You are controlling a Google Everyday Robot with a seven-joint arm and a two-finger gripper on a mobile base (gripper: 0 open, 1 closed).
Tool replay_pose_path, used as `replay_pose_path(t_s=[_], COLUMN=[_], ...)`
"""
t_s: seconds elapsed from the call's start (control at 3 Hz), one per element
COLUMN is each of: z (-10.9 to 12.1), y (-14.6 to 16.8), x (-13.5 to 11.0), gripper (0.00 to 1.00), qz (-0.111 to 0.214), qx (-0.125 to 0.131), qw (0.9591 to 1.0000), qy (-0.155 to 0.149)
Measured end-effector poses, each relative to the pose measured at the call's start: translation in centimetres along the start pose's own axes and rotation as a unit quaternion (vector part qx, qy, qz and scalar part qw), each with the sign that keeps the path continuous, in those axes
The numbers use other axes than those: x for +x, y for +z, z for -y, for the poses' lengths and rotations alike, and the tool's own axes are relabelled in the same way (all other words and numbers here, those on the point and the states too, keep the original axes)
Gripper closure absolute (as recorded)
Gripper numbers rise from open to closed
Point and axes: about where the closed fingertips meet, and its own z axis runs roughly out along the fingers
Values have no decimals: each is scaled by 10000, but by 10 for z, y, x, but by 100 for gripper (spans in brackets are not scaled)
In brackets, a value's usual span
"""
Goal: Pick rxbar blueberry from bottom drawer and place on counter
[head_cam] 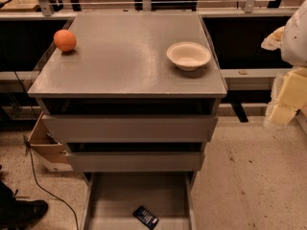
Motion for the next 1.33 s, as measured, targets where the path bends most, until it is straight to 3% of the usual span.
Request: replay_pose_path(t_s=[0.33,0.67,1.0,1.33], z=[0,-6,-31,-70], y=[0,20,70,130], x=[0,-1,-10,-27], gripper=[0,0,0,0], qz=[0,89,222,436], qx=[0,-60,-131,-342], qw=[10000,9999,9994,9983], qy=[0,75,246,208])
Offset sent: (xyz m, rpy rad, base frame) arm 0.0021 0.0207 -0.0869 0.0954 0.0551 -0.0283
